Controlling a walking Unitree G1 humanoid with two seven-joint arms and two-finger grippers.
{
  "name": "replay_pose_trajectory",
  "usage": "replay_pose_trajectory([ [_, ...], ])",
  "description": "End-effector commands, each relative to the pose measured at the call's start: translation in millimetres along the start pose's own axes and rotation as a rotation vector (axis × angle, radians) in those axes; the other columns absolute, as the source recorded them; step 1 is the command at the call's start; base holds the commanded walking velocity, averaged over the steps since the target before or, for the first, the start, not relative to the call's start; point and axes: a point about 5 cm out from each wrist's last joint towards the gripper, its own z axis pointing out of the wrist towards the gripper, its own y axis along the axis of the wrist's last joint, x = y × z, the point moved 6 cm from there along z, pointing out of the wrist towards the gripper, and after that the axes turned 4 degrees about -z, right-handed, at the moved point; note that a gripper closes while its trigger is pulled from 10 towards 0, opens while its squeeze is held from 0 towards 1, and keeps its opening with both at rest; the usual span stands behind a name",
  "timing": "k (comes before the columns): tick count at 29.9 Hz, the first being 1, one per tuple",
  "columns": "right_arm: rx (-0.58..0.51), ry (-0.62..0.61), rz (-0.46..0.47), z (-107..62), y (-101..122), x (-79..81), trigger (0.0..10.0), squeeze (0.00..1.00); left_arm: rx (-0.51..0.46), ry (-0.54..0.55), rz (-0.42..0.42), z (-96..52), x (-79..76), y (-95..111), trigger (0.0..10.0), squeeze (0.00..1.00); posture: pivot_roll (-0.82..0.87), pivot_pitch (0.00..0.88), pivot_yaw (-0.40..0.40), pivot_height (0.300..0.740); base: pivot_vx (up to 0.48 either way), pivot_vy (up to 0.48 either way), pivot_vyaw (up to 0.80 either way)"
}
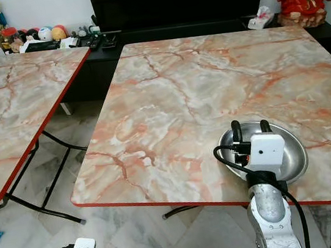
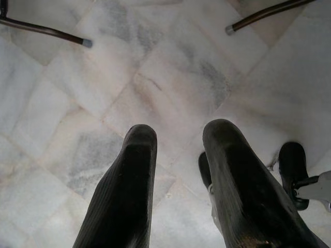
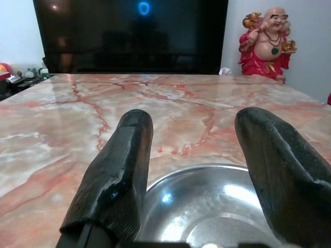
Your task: Setting the table
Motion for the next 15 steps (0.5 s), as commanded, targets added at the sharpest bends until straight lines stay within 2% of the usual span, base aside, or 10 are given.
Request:
replay_pose_trajectory([
  [1,0.003,-0.013,0.004,1.7,1.3,-2.7,10.0,0.00,0.006,0.016,-0.009,-0.8,4.8,-2.3,10.0,0.00,-0.06,0.000,0.009,0.740,0.000,0.000,0.00],
  [4,0.023,-0.046,-0.042,5.1,-2.3,-11.4,10.0,0.00,0.007,0.019,-0.013,-0.7,5.1,-2.4,10.0,0.00,-0.06,0.000,0.007,0.740,0.000,0.175,0.00],
  [6,0.025,-0.069,-0.012,6.9,-2.0,-14.7,10.0,0.00,0.009,0.023,-0.015,-0.8,5.8,-2.9,10.0,0.00,-0.06,0.000,0.006,0.740,0.000,0.379,0.00],
  [8,0.005,-0.073,0.014,10.6,3.5,-13.1,10.0,0.00,0.016,0.027,-0.015,-0.9,6.6,-4.0,10.0,0.00,-0.06,0.000,0.007,0.740,0.000,0.435,0.00],
  [11,-0.009,-0.041,-0.054,13.5,7.2,-6.0,10.0,0.00,0.020,0.025,-0.006,-0.8,6.8,-4.1,10.0,0.00,-0.06,0.003,0.009,0.740,0.000,0.439,0.00],
  [13,-0.014,-0.041,-0.004,14.9,10.8,-2.7,10.0,0.00,0.016,0.027,-0.010,-0.8,7.5,-3.2,10.0,0.00,-0.06,0.010,0.010,0.740,0.000,0.435,0.00],
  [15,-0.020,-0.036,-0.010,15.2,12.6,-1.8,10.0,0.00,0.018,0.027,-0.011,-0.9,7.5,-3.9,10.0,0.00,-0.06,0.010,0.009,0.740,0.000,0.435,0.00],
])
